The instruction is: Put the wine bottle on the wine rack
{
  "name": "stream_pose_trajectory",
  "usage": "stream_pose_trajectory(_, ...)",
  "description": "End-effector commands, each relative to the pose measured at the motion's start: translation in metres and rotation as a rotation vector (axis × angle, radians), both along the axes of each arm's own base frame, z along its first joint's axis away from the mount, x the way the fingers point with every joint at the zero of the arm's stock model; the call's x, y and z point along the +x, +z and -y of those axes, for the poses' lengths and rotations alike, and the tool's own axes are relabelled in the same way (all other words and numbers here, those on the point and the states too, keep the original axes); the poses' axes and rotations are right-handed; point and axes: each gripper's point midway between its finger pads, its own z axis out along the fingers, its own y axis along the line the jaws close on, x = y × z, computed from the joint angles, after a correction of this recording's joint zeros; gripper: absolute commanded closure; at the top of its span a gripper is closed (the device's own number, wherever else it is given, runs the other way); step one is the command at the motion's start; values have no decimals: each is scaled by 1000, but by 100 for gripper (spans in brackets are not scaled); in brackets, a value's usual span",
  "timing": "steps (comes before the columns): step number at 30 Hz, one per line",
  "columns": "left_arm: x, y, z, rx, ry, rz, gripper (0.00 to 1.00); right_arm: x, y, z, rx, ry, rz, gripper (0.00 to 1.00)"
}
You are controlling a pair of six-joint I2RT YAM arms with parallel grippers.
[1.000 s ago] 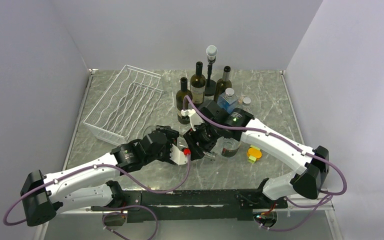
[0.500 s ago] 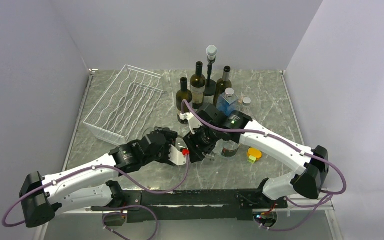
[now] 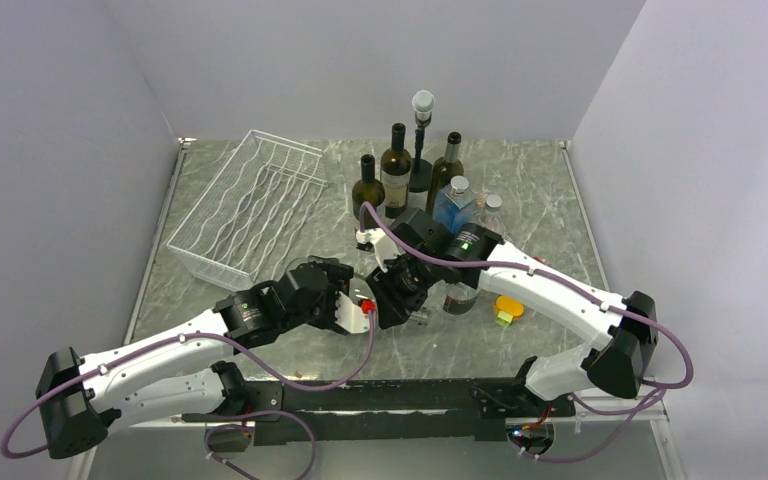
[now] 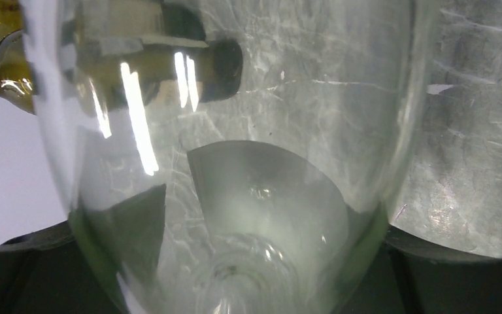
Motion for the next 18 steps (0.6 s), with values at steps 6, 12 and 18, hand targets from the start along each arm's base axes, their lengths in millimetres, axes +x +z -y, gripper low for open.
stream_pose_trajectory(6,11,100,30,-403,28,122,83,21,8,6,-3,-91,112,100)
stream_pose_trajectory(12,9,91,28,-396,35,101,40,28,36,5,73,-122,187,100)
stream_pose_trajectory(18,10,76,25,-343,37,100,1,32,44,6,91,-137,215,100)
